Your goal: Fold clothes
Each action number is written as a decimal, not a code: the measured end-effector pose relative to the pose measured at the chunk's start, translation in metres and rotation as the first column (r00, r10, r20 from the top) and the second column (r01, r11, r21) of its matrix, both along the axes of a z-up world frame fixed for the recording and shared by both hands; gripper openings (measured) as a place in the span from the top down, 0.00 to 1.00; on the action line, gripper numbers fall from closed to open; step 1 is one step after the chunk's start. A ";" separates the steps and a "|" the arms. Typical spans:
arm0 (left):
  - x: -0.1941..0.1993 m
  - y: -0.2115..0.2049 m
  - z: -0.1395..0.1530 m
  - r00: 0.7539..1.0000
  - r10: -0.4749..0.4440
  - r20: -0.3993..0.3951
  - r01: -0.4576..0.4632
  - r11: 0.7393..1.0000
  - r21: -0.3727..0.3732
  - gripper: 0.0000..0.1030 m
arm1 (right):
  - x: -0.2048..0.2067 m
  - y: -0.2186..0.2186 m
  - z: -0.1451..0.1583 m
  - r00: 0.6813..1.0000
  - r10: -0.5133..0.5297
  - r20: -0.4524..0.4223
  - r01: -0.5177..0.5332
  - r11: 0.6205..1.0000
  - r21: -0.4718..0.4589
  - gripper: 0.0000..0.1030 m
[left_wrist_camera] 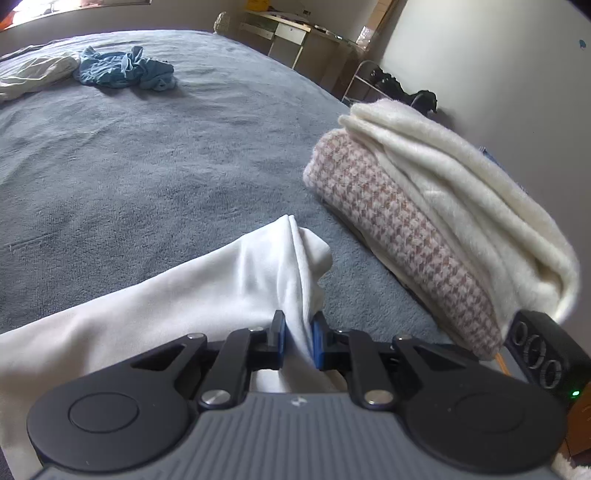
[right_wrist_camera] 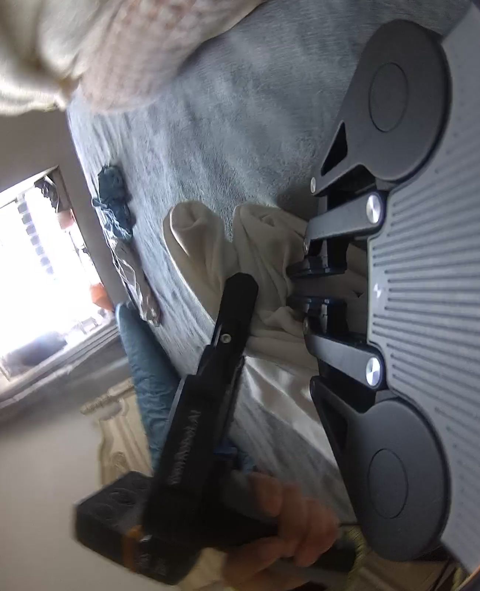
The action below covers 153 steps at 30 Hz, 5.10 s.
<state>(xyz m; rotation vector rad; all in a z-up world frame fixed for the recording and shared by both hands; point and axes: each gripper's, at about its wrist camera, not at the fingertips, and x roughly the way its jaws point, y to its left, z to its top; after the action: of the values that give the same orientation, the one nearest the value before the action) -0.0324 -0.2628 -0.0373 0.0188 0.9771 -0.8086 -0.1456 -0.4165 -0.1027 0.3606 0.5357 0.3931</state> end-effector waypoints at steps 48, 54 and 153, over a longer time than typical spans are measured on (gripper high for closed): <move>-0.080 0.122 0.058 0.994 0.094 0.053 -0.083 0.980 -0.183 0.12 | -0.063 0.019 0.054 0.991 -0.120 0.051 0.119 0.993 0.023 0.73; -0.119 0.171 0.016 0.992 0.086 0.095 -0.075 0.991 -0.112 0.15 | -0.059 0.037 0.027 0.982 -0.168 -0.084 0.154 0.976 -0.154 0.80; -0.153 0.157 -0.027 0.971 0.078 0.227 -0.088 0.996 0.032 0.15 | -0.114 0.092 0.046 0.933 -0.348 0.089 0.359 0.905 -0.227 0.78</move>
<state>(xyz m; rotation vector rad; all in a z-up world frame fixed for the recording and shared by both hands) -0.1855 -0.1055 -0.0644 0.1033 0.7740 -0.6924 -0.2591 -0.3247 -0.0571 0.2072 0.4549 -0.0174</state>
